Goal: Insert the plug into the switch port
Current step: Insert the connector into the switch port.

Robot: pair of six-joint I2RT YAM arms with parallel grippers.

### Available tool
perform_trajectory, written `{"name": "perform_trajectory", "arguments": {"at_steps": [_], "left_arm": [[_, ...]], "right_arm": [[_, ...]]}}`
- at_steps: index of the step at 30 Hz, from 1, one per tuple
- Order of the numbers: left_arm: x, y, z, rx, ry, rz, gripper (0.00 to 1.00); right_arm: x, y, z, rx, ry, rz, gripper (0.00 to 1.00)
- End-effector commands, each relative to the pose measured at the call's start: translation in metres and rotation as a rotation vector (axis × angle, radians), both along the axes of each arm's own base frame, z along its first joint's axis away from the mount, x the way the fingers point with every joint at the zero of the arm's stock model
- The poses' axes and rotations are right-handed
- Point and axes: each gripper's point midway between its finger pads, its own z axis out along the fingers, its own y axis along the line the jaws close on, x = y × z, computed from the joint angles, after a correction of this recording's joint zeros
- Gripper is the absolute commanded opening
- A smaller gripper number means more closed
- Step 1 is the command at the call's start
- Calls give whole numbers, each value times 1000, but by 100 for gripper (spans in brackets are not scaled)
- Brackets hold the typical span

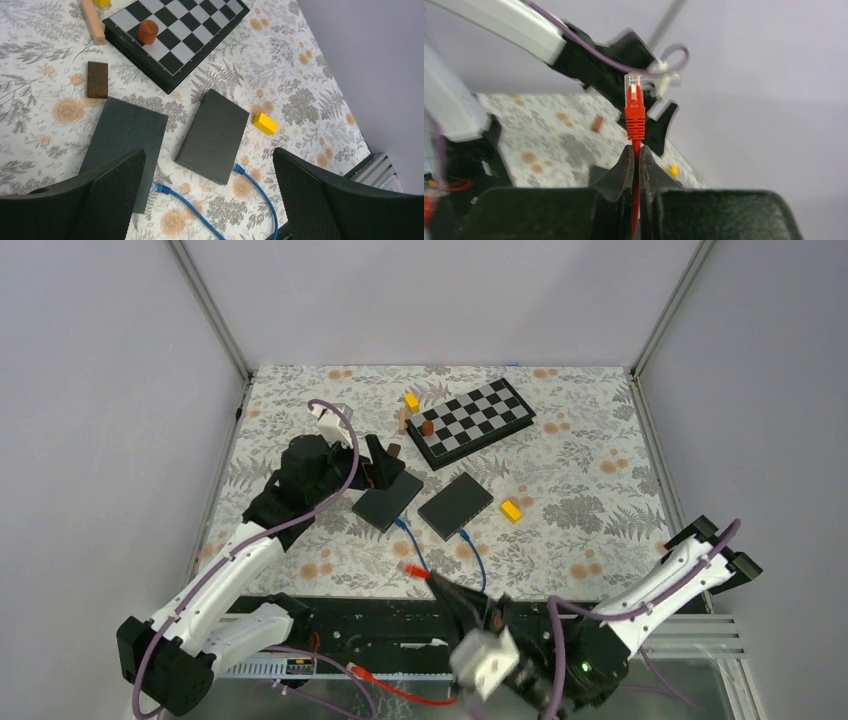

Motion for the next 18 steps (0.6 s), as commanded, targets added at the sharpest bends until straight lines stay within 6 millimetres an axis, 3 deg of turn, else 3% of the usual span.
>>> {"name": "perform_trajectory", "arguments": {"at_steps": [1, 4, 8, 13, 15, 18], "left_arm": [[14, -15, 15, -102, -83, -42, 99], [30, -22, 17, -142, -94, -42, 99], [55, -36, 12, -109, -66, -73, 99], [83, -37, 3, -95, -16, -10, 99], [92, -29, 1, -86, -21, 54, 99], [101, -20, 2, -72, -35, 109, 99]], "right_arm": [[75, -38, -26, 176, 313, -83, 0], [122, -65, -67, 190, 416, -147, 0], [153, -83, -120, 106, 505, -250, 0], [184, -74, -188, 50, 701, -257, 0], [192, -65, -203, 21, 753, -240, 0], [195, -48, -206, 37, 772, -170, 0]]}}
